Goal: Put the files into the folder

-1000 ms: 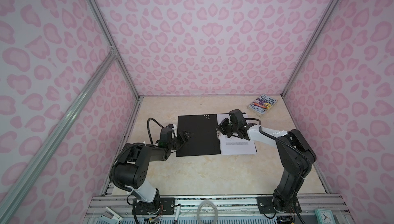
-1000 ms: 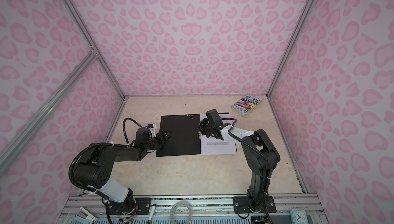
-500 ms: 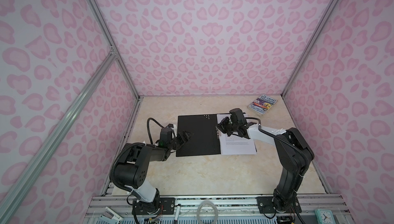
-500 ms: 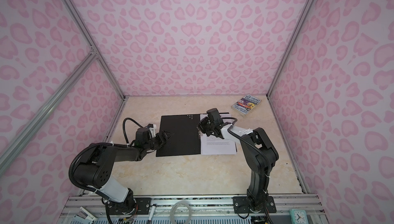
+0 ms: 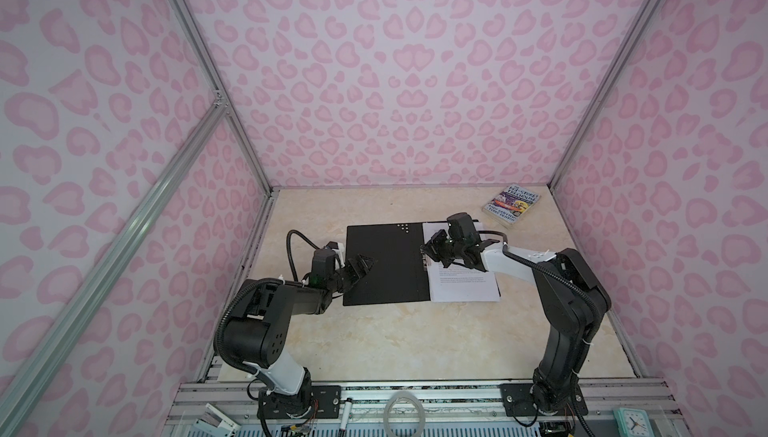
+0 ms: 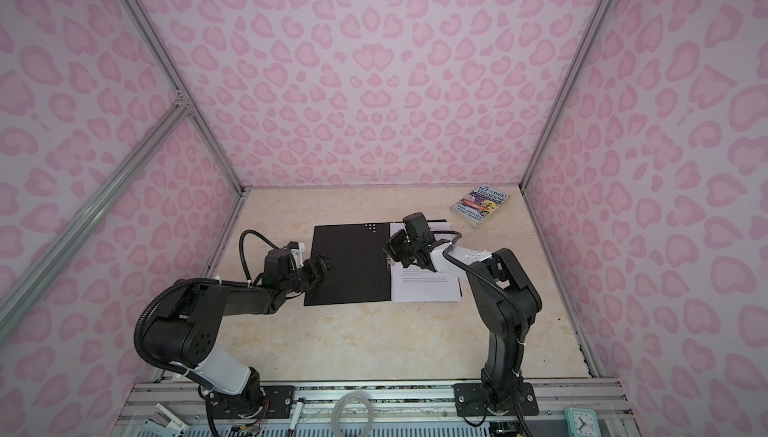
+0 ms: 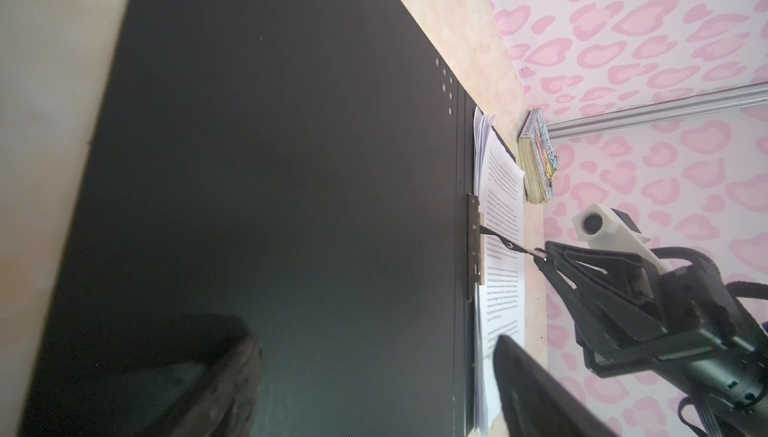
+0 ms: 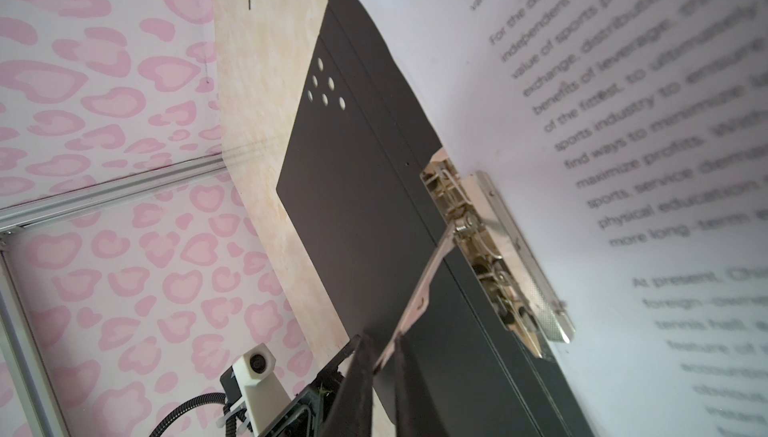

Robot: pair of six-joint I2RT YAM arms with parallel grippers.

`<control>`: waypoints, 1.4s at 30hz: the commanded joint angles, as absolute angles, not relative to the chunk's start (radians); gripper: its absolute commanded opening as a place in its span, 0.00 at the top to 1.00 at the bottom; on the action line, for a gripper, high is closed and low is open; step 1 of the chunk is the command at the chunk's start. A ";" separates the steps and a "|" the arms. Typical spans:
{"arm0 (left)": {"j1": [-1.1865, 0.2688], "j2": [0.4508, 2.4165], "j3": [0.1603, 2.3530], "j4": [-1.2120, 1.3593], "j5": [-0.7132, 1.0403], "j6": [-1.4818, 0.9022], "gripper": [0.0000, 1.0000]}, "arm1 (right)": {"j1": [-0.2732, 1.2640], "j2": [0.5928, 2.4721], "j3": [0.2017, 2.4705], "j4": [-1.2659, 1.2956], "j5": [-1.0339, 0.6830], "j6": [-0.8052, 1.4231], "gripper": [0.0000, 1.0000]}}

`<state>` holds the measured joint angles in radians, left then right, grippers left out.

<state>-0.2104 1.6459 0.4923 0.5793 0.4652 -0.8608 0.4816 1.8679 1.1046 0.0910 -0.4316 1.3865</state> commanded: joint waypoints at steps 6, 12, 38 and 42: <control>-0.210 1.667 0.475 0.296 0.437 -0.877 0.11 | 0.485 1.871 1.079 0.130 -0.443 1.396 0.90; -0.208 1.671 0.475 0.296 0.435 -0.876 0.11 | 0.486 1.855 1.047 0.146 -0.449 1.402 0.92; -0.201 1.671 0.474 0.296 0.435 -0.877 0.11 | 0.469 1.839 1.020 0.163 -0.502 1.348 0.89; -0.197 1.669 0.472 0.296 0.437 -0.876 0.11 | 0.468 1.852 1.036 0.154 -0.508 1.354 0.87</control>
<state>-0.1997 1.6501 0.4919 0.5835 0.4824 -0.8635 0.4686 1.8393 1.0286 0.1749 -0.4980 1.3655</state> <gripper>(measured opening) 0.887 0.122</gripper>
